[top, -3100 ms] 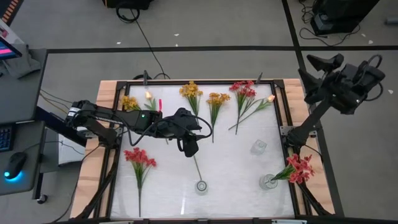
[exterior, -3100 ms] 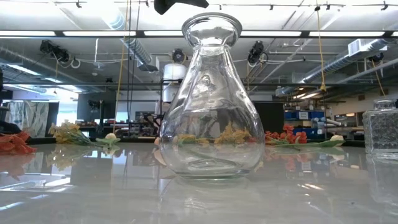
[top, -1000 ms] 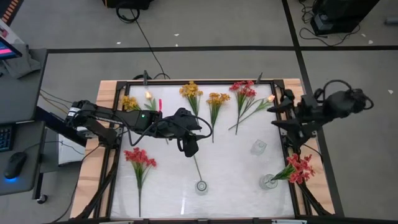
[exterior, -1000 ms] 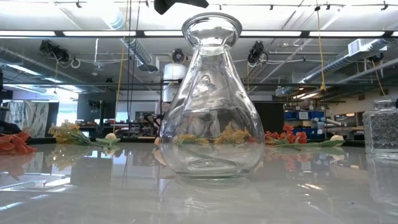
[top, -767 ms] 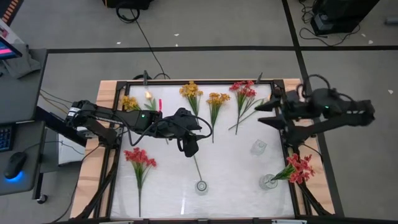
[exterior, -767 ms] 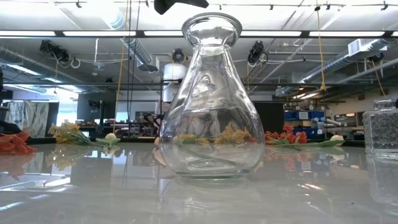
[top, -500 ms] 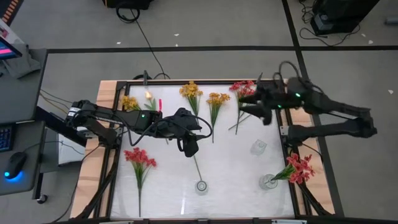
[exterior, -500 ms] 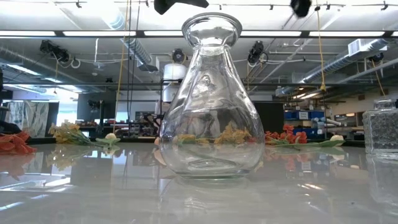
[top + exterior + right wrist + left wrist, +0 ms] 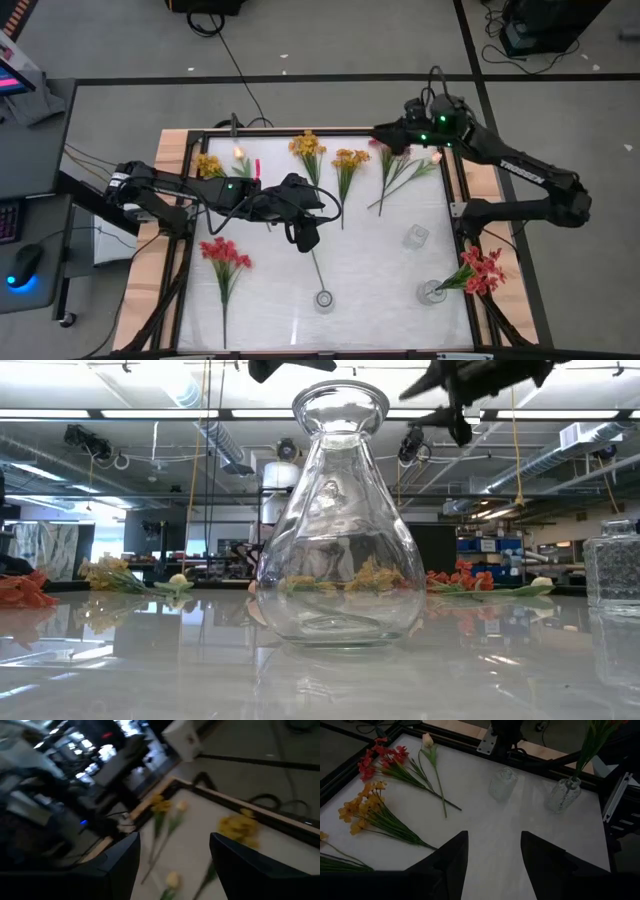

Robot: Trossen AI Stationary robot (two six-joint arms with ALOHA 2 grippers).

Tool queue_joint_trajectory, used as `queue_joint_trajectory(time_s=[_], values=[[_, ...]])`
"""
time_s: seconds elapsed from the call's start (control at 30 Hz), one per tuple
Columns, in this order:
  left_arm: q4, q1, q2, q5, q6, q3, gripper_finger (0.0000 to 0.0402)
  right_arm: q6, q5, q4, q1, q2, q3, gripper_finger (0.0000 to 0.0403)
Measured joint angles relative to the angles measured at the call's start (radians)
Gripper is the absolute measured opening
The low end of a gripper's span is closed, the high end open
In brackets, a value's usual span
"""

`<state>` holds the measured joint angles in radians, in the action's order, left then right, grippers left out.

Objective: Sort flowers into vase by color
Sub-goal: Put the top pink flowers into the bottom right transparent vase

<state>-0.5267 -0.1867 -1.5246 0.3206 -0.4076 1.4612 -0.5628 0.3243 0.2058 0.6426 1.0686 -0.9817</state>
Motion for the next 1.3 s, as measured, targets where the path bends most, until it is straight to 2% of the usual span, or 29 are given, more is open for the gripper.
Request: queue_joint_trajectory(time_s=[0.27,0.67,1.0,1.3], values=[[-0.001,0.000,0.000,0.000,0.000,0.000,0.0188,-0.013,-0.022,0.105,0.086,0.105,0.000,0.0248],[-0.001,0.000,0.000,0.000,0.000,0.000,0.0188,-0.039,-0.054,0.312,0.090,0.218,0.000,0.0225],[-0.001,0.000,0.000,0.000,0.000,0.000,0.0188,-0.024,-0.057,0.397,0.104,0.298,0.000,0.0202],[-0.001,0.000,0.000,0.000,0.000,0.000,0.0188,-0.012,-0.065,0.468,0.106,0.354,0.000,0.0199]])
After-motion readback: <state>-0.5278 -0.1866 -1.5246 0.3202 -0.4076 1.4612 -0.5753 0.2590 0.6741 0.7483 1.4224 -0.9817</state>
